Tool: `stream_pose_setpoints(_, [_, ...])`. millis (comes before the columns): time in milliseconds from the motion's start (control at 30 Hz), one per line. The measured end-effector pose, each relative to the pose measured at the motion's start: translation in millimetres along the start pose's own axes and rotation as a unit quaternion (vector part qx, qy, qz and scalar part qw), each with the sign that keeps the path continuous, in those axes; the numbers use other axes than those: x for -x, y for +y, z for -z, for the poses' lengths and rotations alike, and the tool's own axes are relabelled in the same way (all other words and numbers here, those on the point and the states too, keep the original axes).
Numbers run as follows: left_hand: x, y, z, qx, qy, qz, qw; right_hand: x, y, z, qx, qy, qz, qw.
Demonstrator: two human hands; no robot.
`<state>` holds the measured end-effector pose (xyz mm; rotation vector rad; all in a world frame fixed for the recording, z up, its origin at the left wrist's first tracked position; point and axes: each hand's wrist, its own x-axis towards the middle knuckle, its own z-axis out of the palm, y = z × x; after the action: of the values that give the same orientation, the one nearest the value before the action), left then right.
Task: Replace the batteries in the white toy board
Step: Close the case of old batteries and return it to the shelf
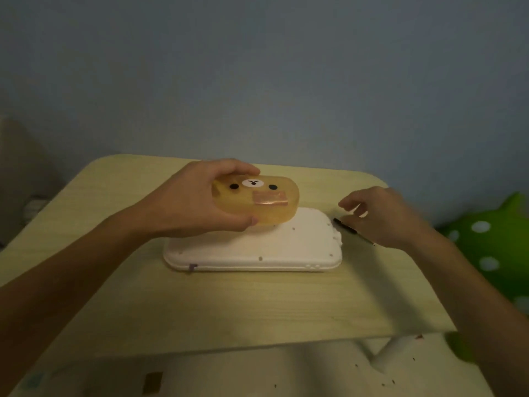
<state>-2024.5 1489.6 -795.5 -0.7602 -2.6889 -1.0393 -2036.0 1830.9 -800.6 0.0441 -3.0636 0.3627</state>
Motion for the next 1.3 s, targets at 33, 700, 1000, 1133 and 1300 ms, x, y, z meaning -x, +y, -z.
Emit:
stream_pose_setpoints(33, [-4, 3, -5, 0.005, -0.001, -0.005, 1.0, 2, 7, -3, 0.003, -0.016, -0.018, 1.0])
stream_pose_setpoints(700, [-95, 142, 141, 0.081, -0.004, 0.025, 0.996, 10, -90, 222, -0.472, 0.1, -0.082, 0.872])
stream_pose_setpoints(1000, [-180, 365, 421, 0.087, 0.017, 0.029, 0.996, 27, -194, 574, -0.557, 0.077, -0.019, 0.826])
stream_pose_setpoints(1133, [-185, 449, 512, 0.072, 0.022, 0.03, 0.997, 45, -225, 688, -0.563, 0.066, 0.021, 0.823])
stream_pose_setpoints(1300, [-159, 532, 585, 0.041, 0.081, 0.044, 0.995, 70, -247, 779, -0.567, 0.054, 0.089, 0.817])
